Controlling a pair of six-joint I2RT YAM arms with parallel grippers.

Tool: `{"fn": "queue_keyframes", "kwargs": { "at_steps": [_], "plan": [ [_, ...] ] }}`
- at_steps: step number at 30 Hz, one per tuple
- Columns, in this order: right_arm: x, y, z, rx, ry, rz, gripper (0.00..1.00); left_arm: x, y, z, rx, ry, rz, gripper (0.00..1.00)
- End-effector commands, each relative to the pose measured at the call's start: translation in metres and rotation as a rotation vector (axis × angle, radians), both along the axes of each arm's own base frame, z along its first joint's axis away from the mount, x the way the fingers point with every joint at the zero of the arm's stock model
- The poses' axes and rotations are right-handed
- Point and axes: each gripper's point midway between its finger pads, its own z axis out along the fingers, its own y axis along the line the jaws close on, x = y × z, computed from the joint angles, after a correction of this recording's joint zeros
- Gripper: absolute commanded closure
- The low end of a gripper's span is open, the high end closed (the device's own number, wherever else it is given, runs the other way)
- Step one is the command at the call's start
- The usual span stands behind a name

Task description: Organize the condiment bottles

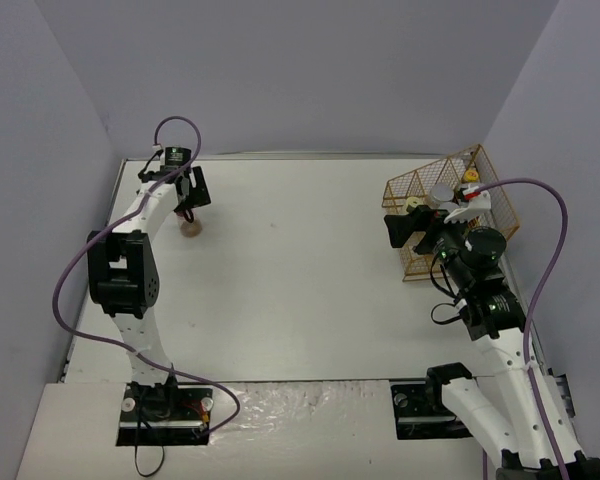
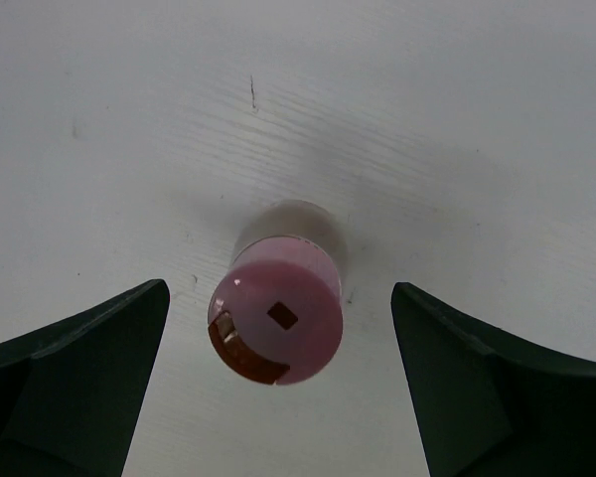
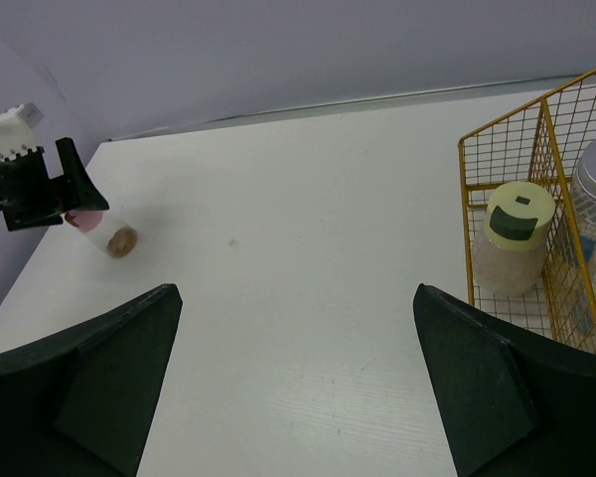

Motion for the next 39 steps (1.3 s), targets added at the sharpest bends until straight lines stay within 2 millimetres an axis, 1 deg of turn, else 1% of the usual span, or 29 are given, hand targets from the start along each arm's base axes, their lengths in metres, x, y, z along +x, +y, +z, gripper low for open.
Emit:
{"fn": "queue_keyframes", "kwargs": {
  "at_steps": [1, 2, 3, 4, 5, 8, 10, 12, 15, 17, 20, 22, 23, 24, 26, 27, 28, 29, 31, 32, 34, 36, 39],
  "plan": [
    [-0.006, 0.006, 0.016, 0.012, -0.062, 0.032, 0.0, 0.013, 0.01, 0.017, 0.019, -0.031, -0.003, 0.25],
    [-0.007, 0.006, 0.015, 0.011, -0.061, 0.031, 0.0, 0.013, 0.008, 0.014, 0.012, -0.022, -0.011, 0.31],
    [-0.007, 0.006, 0.015, 0.008, -0.06, 0.031, 0.0, 0.012, 0.004, 0.01, -0.001, -0.014, -0.024, 0.4],
    [-0.007, 0.006, 0.015, 0.007, -0.06, 0.032, 0.0, 0.011, 0.001, 0.008, -0.016, -0.009, -0.037, 0.45],
    [-0.007, 0.006, 0.014, 0.007, -0.059, 0.032, 0.0, 0.01, -0.002, 0.007, -0.027, -0.007, -0.045, 0.48],
    [-0.008, 0.005, 0.014, 0.003, -0.059, 0.029, 0.0, 0.001, -0.018, 0.008, -0.06, -0.011, -0.082, 0.72],
    [-0.008, 0.004, 0.015, 0.001, -0.062, 0.023, 0.0, -0.005, -0.035, 0.013, -0.071, -0.016, -0.122, 0.77],
    [-0.007, 0.003, 0.013, -0.003, -0.06, 0.018, 0.0, -0.012, -0.053, 0.018, -0.08, -0.022, -0.166, 0.78],
    [-0.007, 0.002, 0.012, -0.007, -0.056, 0.011, 0.0, -0.026, -0.105, 0.029, -0.087, -0.04, -0.282, 0.78],
    [-0.007, 0.0, 0.012, -0.011, -0.056, 0.002, 0.0, -0.038, -0.143, 0.031, -0.094, -0.046, -0.363, 0.77],
    [-0.007, -0.003, 0.01, -0.02, -0.049, -0.014, 0.0, -0.063, -0.207, 0.032, -0.11, -0.04, -0.501, 0.77],
    [-0.008, -0.005, 0.008, -0.025, -0.043, -0.023, 0.0, -0.075, -0.236, 0.032, -0.125, -0.04, -0.556, 0.75],
    [-0.007, -0.006, 0.007, -0.027, -0.038, -0.028, 0.0, -0.086, -0.26, 0.033, -0.127, -0.038, -0.611, 0.74],
    [-0.008, -0.006, 0.005, -0.029, -0.034, -0.032, 0.0, -0.096, -0.279, 0.033, -0.128, -0.038, -0.654, 0.74],
    [-0.008, -0.008, 0.002, -0.034, -0.025, -0.039, 0.0, -0.107, -0.303, 0.034, -0.128, -0.037, -0.704, 0.73],
    [-0.008, -0.008, 0.002, -0.038, -0.026, -0.041, 0.0, -0.119, -0.321, 0.03, -0.125, -0.024, -0.748, 0.72],
    [-0.009, -0.01, 0.0, -0.042, -0.021, -0.047, 0.0, -0.123, -0.33, 0.034, -0.122, -0.032, -0.766, 0.71],
    [-0.009, -0.01, -0.001, -0.044, -0.019, -0.05, 0.0, -0.133, -0.342, 0.032, -0.116, -0.026, -0.796, 0.69],
    [-0.009, -0.011, -0.004, -0.049, -0.011, -0.053, 0.0, -0.141, -0.354, 0.027, -0.103, -0.011, -0.823, 0.66],
    [-0.009, -0.012, -0.005, -0.052, -0.007, -0.056, 0.0, -0.145, -0.36, 0.025, -0.099, -0.007, -0.835, 0.62],
    [-0.009, -0.012, -0.008, -0.058, 0.001, -0.059, 0.0, -0.15, -0.367, 0.022, -0.096, -0.003, -0.849, 0.54],
    [-0.009, -0.013, -0.009, -0.064, 0.002, -0.059, 0.0, -0.153, -0.368, 0.021, -0.097, -0.001, -0.849, 0.45],
    [-0.008, -0.014, -0.013, -0.069, 0.01, -0.066, 0.0, -0.153, -0.371, 0.019, -0.109, -0.004, -0.848, 0.25]
  ]
}}
